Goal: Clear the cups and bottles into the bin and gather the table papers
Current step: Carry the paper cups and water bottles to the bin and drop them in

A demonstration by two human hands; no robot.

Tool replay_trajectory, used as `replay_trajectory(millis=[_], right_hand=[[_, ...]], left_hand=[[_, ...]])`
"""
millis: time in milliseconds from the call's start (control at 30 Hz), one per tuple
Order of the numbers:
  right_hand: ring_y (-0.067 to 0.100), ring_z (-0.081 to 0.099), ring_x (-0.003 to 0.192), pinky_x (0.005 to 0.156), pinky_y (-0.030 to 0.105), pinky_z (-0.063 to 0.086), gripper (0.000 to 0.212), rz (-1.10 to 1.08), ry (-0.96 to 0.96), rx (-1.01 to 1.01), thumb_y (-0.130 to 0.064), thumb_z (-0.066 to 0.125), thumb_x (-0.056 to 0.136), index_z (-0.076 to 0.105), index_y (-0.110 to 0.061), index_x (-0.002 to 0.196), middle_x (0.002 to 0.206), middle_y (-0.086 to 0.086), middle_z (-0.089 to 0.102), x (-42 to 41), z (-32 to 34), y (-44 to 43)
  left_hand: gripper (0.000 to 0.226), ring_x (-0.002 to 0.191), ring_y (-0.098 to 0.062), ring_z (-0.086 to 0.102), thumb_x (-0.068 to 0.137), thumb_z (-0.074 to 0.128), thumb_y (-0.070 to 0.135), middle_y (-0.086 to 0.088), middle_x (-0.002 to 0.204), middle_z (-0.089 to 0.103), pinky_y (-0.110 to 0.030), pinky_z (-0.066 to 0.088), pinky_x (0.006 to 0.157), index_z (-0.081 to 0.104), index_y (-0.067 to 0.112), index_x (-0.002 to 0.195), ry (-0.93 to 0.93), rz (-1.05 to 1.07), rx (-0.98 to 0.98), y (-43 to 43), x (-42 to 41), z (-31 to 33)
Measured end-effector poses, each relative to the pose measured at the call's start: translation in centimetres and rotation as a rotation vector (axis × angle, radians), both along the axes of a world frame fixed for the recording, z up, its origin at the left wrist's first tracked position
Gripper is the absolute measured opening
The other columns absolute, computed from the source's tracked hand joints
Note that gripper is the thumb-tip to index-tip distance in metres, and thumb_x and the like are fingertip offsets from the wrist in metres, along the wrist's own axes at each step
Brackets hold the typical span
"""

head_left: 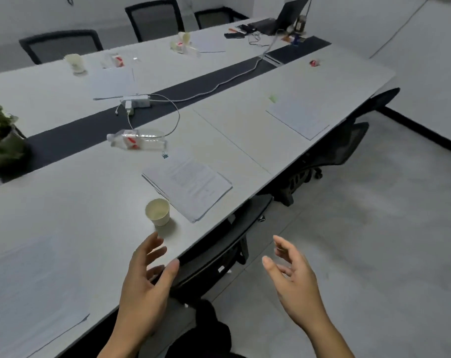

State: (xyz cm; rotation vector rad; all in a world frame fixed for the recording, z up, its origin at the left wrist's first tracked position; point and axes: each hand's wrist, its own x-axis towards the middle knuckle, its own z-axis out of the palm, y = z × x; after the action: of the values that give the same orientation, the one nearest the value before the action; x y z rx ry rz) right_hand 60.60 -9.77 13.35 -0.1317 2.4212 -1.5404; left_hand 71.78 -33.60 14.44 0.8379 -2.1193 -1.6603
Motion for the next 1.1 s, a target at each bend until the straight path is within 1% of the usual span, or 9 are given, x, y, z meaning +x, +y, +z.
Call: replay_trajectory(millis=[167,267,500,600,700,867,1000,1033,1100], right_hand=[[-0.013,0.047,0.122,0.099,0.012,0.044,0.043,0.191,0.043,0.023,-0.031,0.065,0.095,0.048,-0.047,0.131,0.132,-0.023,0.050,-10.5,1.7,-6.3],[-0.009,0.049,0.123,0.099,0.018,0.046,0.046,0.265,0.061,0.008,-0.030,0.066,0.094,0.050,-0.038,0.137,0.133,-0.021,0.051,-15.5,1.7,-10.2],[-0.010,0.049,0.121,0.098,0.018,0.046,0.048,0.618,0.008,0.109,-0.035,0.065,0.095,0.045,-0.043,0.138,0.136,-0.024,0.048,-26.9,-1.6,-18.9],[-0.004,0.050,0.122,0.100,0.022,0.046,0.051,0.774,-0.025,0.143,-0.034,0.064,0.095,0.043,-0.040,0.141,0.137,-0.020,0.047,-31.8,-3.4,-24.1],[0.003,0.050,0.123,0.103,0.029,0.046,0.057,0.912,-0.052,0.171,-0.033,0.066,0.094,0.040,-0.036,0.145,0.139,-0.016,0.045,-36.2,-5.9,-30.1],[0.019,0.032,0.144,0.115,0.040,0.036,0.079,1.041,0.127,0.292,-0.037,0.068,0.090,0.026,-0.024,0.155,0.158,0.003,0.028,-41.9,-12.0,-41.0],[0.034,0.013,0.152,0.118,0.048,0.025,0.087,1.185,0.269,0.480,-0.040,0.068,0.089,0.017,-0.028,0.158,0.167,0.012,0.002,-43.5,-15.9,-47.6],[0.036,0.017,0.151,0.116,0.049,0.029,0.083,1.215,0.286,0.497,-0.040,0.068,0.089,0.021,-0.028,0.157,0.166,0.013,0.006,-43.6,-16.6,-48.6],[0.035,0.043,0.135,0.099,0.044,0.044,0.067,1.224,0.309,0.463,-0.036,0.069,0.088,0.036,-0.025,0.146,0.152,0.011,0.036,-44.0,-17.6,-50.0]], left_hand=[[0.055,0.116,-0.001,0.057,0.092,0.067,0.019,0.017,0.133,0.057,-0.024,0.047,0.092,0.045,0.036,0.139,0.057,0.127,-0.016,-4.5,-8.4,1.5],[0.058,0.117,0.004,0.056,0.091,0.067,0.018,0.022,0.133,0.055,-0.025,0.046,0.094,0.044,0.037,0.141,0.052,0.180,-0.028,-6.6,-11.7,1.3],[0.061,0.121,0.006,0.052,0.080,0.064,0.036,0.025,0.134,0.052,-0.029,0.045,0.097,0.043,0.042,0.137,-0.026,0.478,0.026,-8.7,-17.4,-2.8],[0.071,0.131,-0.001,0.044,0.081,0.073,0.035,0.027,0.138,0.042,-0.035,0.042,0.106,0.035,0.046,0.140,-0.166,0.616,0.039,-8.7,-19.3,-5.0],[0.091,0.143,-0.017,0.028,0.078,0.081,0.029,0.014,0.149,0.027,-0.036,0.030,0.113,0.026,0.036,0.151,-0.397,0.759,0.050,-8.3,-21.1,-7.3],[0.112,0.148,-0.014,0.009,0.069,0.088,0.034,0.005,0.162,0.011,-0.043,0.025,0.113,0.017,0.035,0.156,-0.554,0.970,0.124,-8.0,-24.1,-11.6],[0.092,0.145,-0.022,0.023,0.078,0.080,0.040,0.006,0.159,0.016,-0.045,0.035,0.107,0.026,0.041,0.152,-0.629,1.008,0.097,-7.3,-25.5,-16.1],[0.086,0.140,-0.024,0.032,0.081,0.077,0.038,0.005,0.157,0.020,-0.045,0.041,0.102,0.027,0.040,0.151,-0.639,1.026,0.064,-7.1,-25.8,-16.7],[0.078,0.131,-0.026,0.044,0.086,0.073,0.034,0.000,0.151,0.025,-0.044,0.048,0.092,0.029,0.037,0.151,-0.659,1.047,-0.012,-6.9,-26.1,-17.3]])
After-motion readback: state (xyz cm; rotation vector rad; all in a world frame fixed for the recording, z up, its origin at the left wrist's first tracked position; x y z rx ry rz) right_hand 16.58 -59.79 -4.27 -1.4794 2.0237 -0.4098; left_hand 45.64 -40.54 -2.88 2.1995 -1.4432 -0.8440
